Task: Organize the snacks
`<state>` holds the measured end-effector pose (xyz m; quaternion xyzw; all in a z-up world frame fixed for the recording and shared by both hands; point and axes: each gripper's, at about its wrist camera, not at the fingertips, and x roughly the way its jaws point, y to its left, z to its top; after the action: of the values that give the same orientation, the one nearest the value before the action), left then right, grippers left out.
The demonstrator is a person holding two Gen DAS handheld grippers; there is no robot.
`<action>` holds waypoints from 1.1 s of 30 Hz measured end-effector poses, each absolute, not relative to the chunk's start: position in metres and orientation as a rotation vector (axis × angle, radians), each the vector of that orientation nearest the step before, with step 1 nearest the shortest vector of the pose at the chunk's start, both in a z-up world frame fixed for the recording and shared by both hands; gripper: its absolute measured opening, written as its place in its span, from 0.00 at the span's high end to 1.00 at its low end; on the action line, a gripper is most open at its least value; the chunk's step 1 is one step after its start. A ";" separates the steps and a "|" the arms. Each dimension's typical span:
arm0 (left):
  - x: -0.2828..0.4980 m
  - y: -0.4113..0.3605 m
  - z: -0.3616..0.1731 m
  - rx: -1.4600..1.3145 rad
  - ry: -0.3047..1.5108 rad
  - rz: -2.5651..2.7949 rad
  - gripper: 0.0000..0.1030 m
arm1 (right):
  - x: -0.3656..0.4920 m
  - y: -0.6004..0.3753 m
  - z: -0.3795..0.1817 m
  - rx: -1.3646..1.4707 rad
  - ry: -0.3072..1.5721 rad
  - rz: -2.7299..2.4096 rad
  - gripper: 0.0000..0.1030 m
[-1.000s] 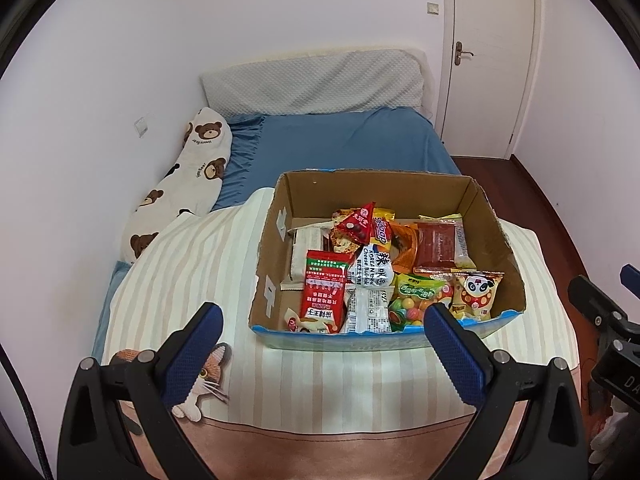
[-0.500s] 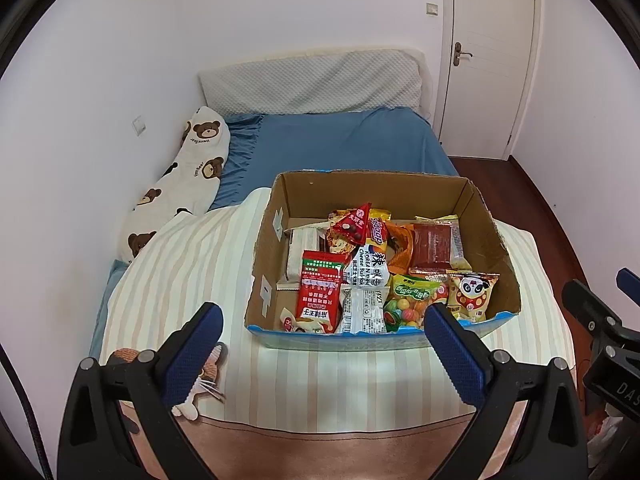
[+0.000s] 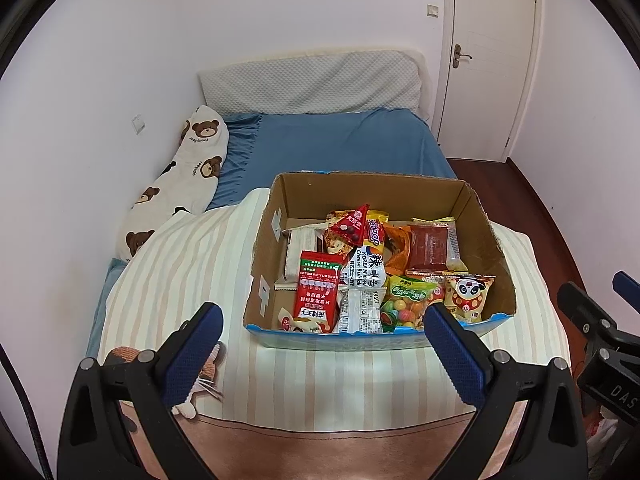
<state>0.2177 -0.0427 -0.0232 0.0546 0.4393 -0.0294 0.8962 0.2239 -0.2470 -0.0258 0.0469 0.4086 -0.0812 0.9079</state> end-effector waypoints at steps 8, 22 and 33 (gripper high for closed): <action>0.216 -0.043 -0.020 0.109 0.907 -0.065 0.00 | 0.224 -0.247 -0.025 0.086 0.842 -0.170 0.00; 0.215 -0.045 -0.015 0.116 0.898 -0.067 0.00 | 0.222 -0.243 -0.021 0.098 0.841 -0.167 0.00; 0.213 -0.043 -0.012 0.125 0.900 -0.064 0.00 | 0.219 -0.246 -0.020 0.103 0.836 -0.175 0.00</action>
<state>0.2126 -0.0428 -0.0123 0.0602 0.4347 -0.0307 0.8981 0.2190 -0.2459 -0.0204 0.0501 0.4051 -0.0847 0.9090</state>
